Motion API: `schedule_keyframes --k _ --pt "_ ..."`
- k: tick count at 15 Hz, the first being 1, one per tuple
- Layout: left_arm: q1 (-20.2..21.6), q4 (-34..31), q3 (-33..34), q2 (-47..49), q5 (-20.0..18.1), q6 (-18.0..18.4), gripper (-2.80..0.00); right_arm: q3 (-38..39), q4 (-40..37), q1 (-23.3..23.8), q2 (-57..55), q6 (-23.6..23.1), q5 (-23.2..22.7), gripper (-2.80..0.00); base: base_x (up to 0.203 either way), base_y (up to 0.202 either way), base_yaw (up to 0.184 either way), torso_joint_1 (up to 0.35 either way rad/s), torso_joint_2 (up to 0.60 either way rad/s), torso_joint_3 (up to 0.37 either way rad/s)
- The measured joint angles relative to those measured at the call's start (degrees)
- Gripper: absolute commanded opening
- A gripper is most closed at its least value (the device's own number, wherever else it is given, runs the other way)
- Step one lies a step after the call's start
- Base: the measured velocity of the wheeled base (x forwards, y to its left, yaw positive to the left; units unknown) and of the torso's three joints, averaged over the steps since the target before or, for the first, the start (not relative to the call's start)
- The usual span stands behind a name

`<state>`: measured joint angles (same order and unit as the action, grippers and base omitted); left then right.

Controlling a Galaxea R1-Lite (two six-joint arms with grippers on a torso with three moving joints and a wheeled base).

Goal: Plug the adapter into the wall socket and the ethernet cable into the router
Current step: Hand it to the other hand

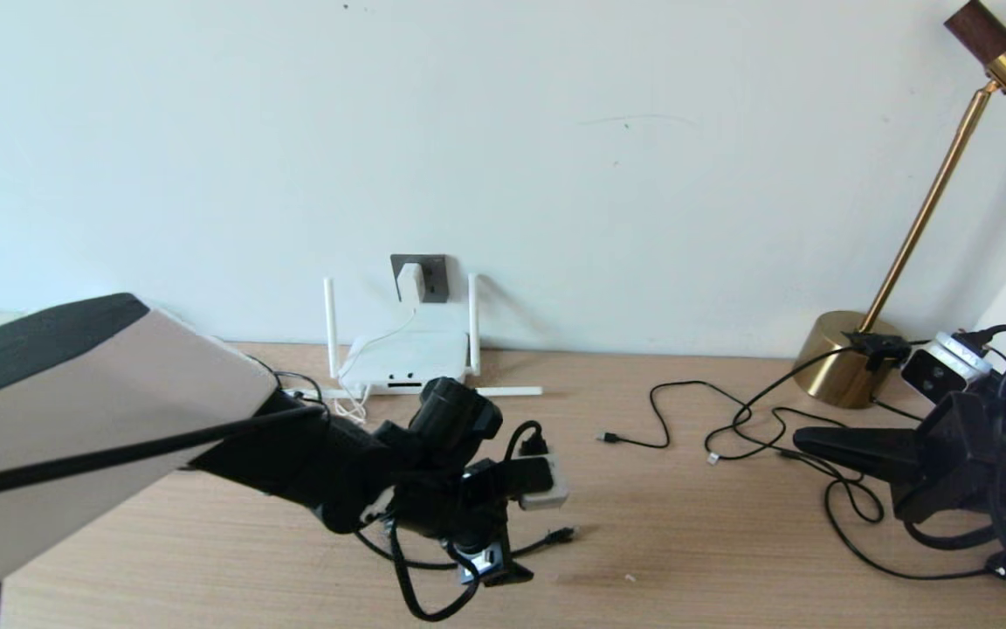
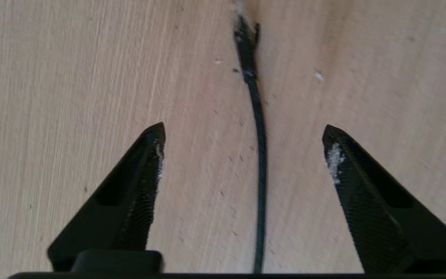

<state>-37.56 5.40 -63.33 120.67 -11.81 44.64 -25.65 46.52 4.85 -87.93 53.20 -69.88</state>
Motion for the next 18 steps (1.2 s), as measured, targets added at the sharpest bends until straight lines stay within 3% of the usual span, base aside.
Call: schedule_keyframes --k 3,11,18 --pt "0.1 -4.9 -2.2 1.2 0.0 0.0 0.00 0.0 0.0 0.0 0.0 0.0 0.0 -2.80 0.000 0.000 0.000 0.000 0.00 0.000" --pt "0.1 -10.0 -7.9 3.3 -0.2 -1.3 0.00 0.7 0.1 0.1 0.0 -0.4 0.0 -2.80 0.000 0.000 0.000 0.000 0.00 0.000" --pt "0.2 -14.6 -14.8 6.6 -3.0 -2.4 0.00 1.8 0.0 0.1 0.0 -2.0 0.0 -2.80 0.000 0.000 0.000 0.000 0.00 0.000"
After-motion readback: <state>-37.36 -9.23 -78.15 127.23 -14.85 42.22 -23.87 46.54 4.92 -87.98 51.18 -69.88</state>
